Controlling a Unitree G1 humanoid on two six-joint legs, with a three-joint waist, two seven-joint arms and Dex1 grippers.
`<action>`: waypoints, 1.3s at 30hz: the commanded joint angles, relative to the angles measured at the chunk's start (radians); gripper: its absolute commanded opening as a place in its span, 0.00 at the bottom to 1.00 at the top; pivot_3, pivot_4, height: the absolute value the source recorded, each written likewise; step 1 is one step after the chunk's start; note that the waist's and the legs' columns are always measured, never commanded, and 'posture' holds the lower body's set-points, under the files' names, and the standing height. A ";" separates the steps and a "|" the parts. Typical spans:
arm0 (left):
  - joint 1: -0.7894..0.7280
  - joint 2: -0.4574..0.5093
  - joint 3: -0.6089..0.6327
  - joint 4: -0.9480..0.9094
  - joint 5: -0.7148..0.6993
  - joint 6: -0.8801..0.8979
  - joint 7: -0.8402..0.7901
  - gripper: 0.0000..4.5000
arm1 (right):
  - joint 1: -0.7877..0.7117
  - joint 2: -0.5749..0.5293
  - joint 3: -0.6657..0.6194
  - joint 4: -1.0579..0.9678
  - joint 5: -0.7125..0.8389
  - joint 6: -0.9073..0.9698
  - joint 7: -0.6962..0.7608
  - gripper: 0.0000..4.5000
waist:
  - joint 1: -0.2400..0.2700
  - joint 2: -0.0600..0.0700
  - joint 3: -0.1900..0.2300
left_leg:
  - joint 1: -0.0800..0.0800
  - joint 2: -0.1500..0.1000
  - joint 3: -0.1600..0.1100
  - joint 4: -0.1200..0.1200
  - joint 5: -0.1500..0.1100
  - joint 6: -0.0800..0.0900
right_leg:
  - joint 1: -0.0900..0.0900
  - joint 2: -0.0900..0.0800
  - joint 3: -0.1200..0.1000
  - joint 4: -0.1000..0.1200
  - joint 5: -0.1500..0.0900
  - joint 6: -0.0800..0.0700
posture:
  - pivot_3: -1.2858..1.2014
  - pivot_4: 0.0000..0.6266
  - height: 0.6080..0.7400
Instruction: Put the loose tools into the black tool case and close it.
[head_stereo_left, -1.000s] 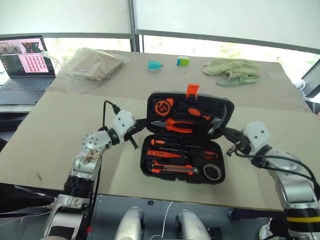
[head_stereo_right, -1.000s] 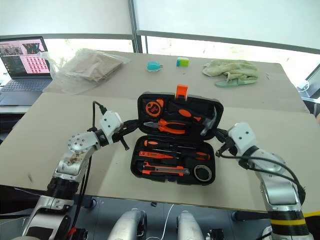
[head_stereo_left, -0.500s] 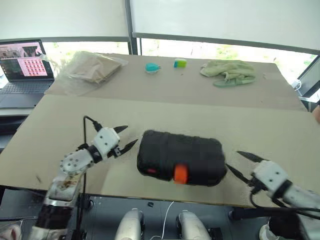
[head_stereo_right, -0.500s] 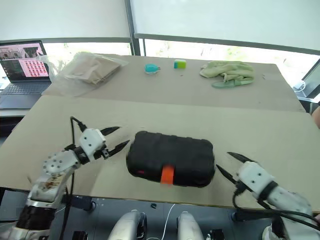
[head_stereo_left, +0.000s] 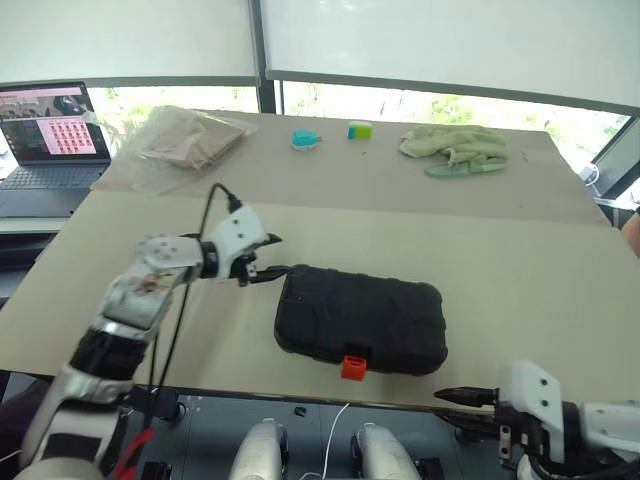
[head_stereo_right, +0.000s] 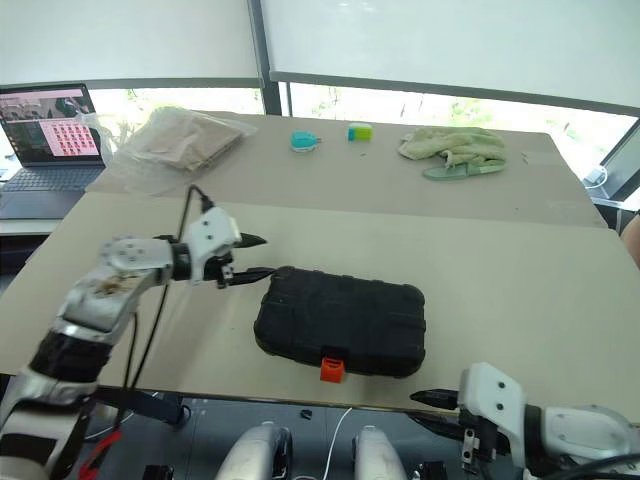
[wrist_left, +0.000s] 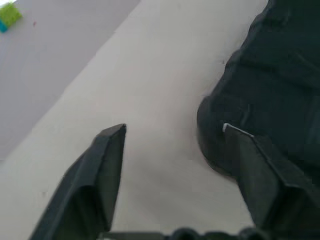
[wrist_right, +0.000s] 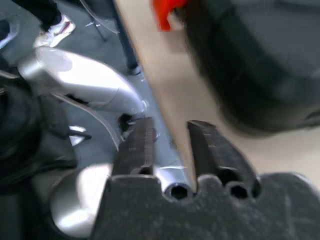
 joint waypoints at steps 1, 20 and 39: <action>-0.098 -0.051 -0.111 0.191 0.129 -0.201 -0.043 0.35 | -0.096 0.002 0.098 0.030 -0.068 0.023 -0.024 0.00 | -0.002 0.000 0.000 | -0.002 0.000 0.000 0.000 0.000 0.000 | -0.002 0.000 0.000 0.000 0.000 0.000 | 0.52 0.24 1.00; -0.308 -0.143 -0.089 0.531 0.181 -0.507 -0.243 0.01 | -0.463 0.115 0.139 0.243 -0.150 0.135 -0.175 0.00 | -0.004 0.000 0.000 | -0.019 -0.001 0.000 0.006 -0.001 0.001 | -0.015 0.000 -0.001 0.002 0.002 0.002 | 0.52 0.24 1.00; -0.261 -0.265 -0.331 0.445 0.232 -0.483 -0.421 0.01 | -0.280 0.107 0.138 0.054 -0.006 0.195 -0.075 0.00 | -0.004 0.002 -0.004 | -0.003 -0.001 -0.004 0.008 0.000 0.003 | 0.003 0.001 -0.001 -0.001 -0.001 0.009 | 0.52 0.24 1.00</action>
